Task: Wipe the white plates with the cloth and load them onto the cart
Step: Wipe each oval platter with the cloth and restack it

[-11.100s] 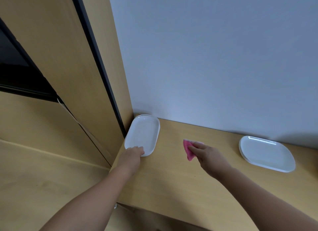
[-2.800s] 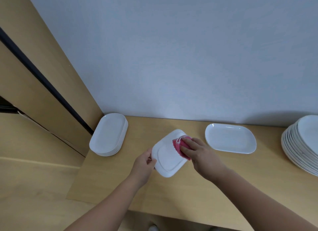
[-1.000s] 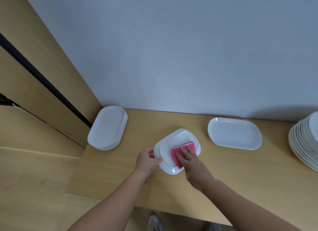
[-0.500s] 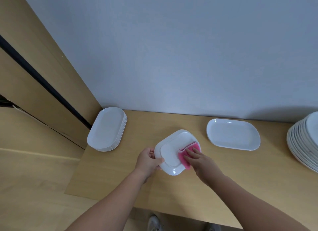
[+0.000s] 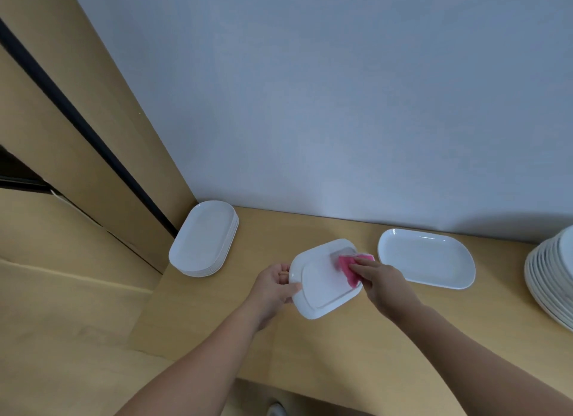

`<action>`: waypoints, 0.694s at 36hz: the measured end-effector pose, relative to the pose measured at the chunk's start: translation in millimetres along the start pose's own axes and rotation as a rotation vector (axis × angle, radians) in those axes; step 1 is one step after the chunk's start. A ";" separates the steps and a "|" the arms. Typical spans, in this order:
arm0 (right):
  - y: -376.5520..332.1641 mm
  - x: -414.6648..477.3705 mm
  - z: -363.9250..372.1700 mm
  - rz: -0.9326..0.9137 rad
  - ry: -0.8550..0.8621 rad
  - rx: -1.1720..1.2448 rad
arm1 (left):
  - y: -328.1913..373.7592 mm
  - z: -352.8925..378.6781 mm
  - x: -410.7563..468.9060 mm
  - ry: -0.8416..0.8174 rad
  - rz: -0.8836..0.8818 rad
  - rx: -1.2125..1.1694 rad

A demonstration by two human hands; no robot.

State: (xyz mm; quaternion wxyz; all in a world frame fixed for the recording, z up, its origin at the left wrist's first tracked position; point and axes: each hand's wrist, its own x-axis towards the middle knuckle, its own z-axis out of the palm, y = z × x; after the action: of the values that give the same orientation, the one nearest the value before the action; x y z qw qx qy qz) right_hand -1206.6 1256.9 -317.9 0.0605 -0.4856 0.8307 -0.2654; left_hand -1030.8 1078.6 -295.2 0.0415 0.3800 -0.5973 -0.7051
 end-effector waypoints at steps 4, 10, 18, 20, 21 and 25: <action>-5.5 6.0 -9.8 -0.059 0.087 0.011 | 12.5 -3.0 -2.4 0.015 0.062 0.017; -9.2 21.7 -29.1 -0.060 0.089 0.032 | 40.0 -21.1 -7.6 0.124 0.204 0.098; -36.3 51.0 -36.3 -0.134 0.040 0.038 | 58.5 -76.7 -19.4 0.407 0.394 0.396; -43.6 56.4 -32.8 -0.170 0.052 0.042 | 57.6 -91.5 -21.7 0.455 0.410 0.481; -47.3 58.7 -30.6 -0.184 0.061 0.040 | 56.8 -98.3 -22.6 0.476 0.418 0.522; -62.7 67.0 -20.4 -0.224 0.065 0.004 | 50.7 -122.5 -25.2 0.564 0.441 0.644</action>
State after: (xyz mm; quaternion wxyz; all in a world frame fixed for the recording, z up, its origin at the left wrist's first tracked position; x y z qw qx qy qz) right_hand -1200.3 1184.2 -258.6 0.0047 -0.5664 0.7722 -0.2878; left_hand -961.3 977.9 -238.3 0.2307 0.4141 -0.8170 -0.3282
